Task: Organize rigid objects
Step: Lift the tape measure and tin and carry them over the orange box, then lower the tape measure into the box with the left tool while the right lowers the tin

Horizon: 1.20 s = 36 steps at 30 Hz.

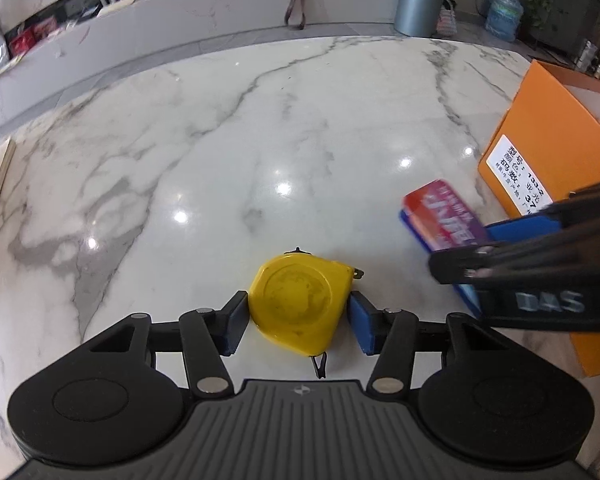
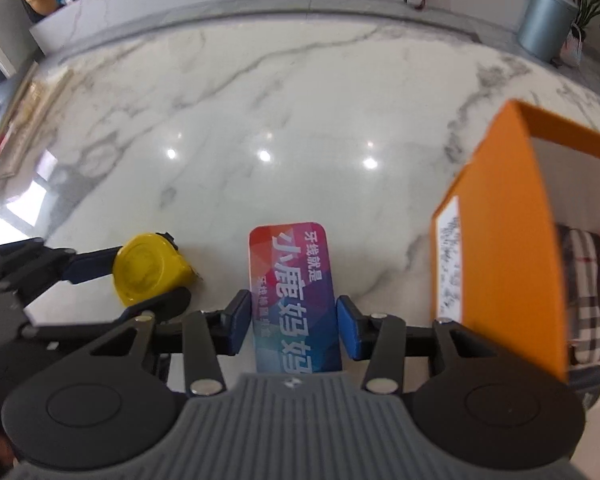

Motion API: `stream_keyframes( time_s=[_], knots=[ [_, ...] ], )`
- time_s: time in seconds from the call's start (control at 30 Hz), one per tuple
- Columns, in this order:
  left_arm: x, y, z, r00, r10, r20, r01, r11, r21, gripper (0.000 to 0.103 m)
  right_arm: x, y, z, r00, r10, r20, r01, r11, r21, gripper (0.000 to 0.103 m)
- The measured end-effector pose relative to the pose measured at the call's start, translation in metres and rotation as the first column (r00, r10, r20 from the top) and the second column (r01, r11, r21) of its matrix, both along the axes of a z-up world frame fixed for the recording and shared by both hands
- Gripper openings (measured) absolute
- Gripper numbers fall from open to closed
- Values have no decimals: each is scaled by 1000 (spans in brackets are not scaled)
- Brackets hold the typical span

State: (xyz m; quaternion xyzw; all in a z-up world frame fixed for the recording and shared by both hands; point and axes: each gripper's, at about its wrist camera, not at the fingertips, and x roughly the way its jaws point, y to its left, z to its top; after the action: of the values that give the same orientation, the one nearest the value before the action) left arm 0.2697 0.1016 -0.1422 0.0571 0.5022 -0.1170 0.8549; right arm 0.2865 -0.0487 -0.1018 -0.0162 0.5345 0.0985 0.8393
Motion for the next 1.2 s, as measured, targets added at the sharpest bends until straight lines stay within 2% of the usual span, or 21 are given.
stream_keyframes(
  time_s=[0.07,0.2,0.33,0.53,0.73,0.87,1.07,1.2],
  knots=[
    [-4,1,8,1000,17,5,-17,1000,-18,61,-5,0,6,1000,7,21,-7,1000,15,47],
    [-24,-4,40,996,57,67,-56,998,-10,61,-19,-5,20,998,18,57,-21,998,63,47],
    [-45,-4,69,991,102,84,-99,994,-36,61,-36,-11,46,991,38,126,-50,994,93,47],
    [-72,-22,113,981,121,153,-116,992,-40,61,-68,-28,91,974,49,223,-84,985,150,47],
    [-90,-59,156,969,74,237,-66,997,-38,61,-101,-67,128,951,4,309,-72,976,207,47],
    [-100,-86,177,958,46,282,-26,997,-72,61,-120,-101,147,931,-49,362,-40,971,236,47],
    [-103,-131,186,949,-25,313,58,994,-95,61,-137,-154,156,913,-128,387,28,967,254,47],
    [-94,-164,178,949,-90,303,122,989,-86,61,-137,-186,150,915,-173,364,80,963,257,47]
  ],
)
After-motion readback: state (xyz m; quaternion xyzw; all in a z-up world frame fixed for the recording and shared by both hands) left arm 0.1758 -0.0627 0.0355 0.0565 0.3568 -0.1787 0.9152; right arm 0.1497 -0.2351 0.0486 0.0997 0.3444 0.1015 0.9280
